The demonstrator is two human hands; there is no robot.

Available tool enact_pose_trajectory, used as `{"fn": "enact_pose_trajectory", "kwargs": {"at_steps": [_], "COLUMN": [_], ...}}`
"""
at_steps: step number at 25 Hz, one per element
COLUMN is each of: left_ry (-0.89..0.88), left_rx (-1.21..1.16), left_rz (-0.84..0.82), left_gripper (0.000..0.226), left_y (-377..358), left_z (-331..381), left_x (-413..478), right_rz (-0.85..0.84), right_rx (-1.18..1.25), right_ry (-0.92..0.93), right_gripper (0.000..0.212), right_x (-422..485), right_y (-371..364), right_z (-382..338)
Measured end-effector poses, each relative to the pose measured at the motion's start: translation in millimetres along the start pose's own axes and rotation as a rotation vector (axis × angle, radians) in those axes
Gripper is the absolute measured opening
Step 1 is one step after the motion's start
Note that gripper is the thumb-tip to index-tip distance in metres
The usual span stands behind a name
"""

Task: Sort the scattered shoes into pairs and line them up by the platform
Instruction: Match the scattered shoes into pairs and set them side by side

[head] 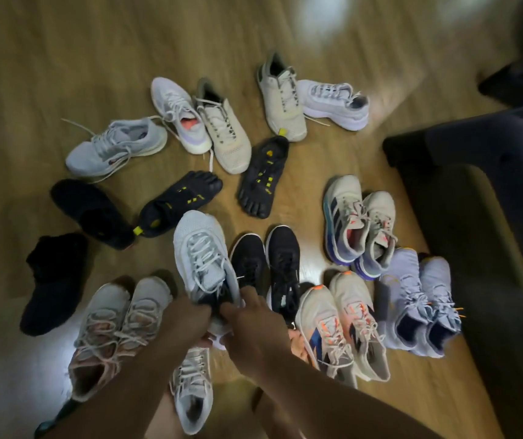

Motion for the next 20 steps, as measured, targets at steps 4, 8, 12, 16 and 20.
{"fn": "enact_pose_trajectory", "kwargs": {"at_steps": [4,8,12,16,20], "left_ry": [-0.128,-0.214,-0.174,-0.195,-0.208], "left_rx": [-0.054,0.037,0.069,0.165,0.158], "left_rz": [-0.126,-0.196,-0.154,-0.118,-0.028], "left_gripper": [0.016,0.018,0.020,0.020,0.030], "left_y": [-43.9,-74.0,-91.6,-96.1,-87.7], "left_z": [38.3,71.1,90.5,95.7,98.0], "left_x": [-17.3,-23.4,-12.8,-0.1,18.5], "right_rz": [0.062,0.138,0.198,0.240,0.301], "right_rx": [0.018,-0.100,-0.191,-0.228,-0.282], "right_ry": [-0.119,-0.164,-0.251,-0.303,-0.344], "right_gripper": [0.032,0.030,0.041,0.047,0.038], "right_x": [-0.5,15.1,60.3,123.8,186.5], "right_y": [40.6,101.4,173.6,242.9,279.0], "right_z": [59.4,142.4,225.0,280.8,309.4]}}
Point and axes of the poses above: each hand's wrist, its own x-axis towards the middle knuckle, its own y-axis out of the back of the hand, z = x × y, the point moved 7 cm from there along x, towards the middle knuckle, and after that the axes turned 5 degrees about x, right-handed, at the moved point
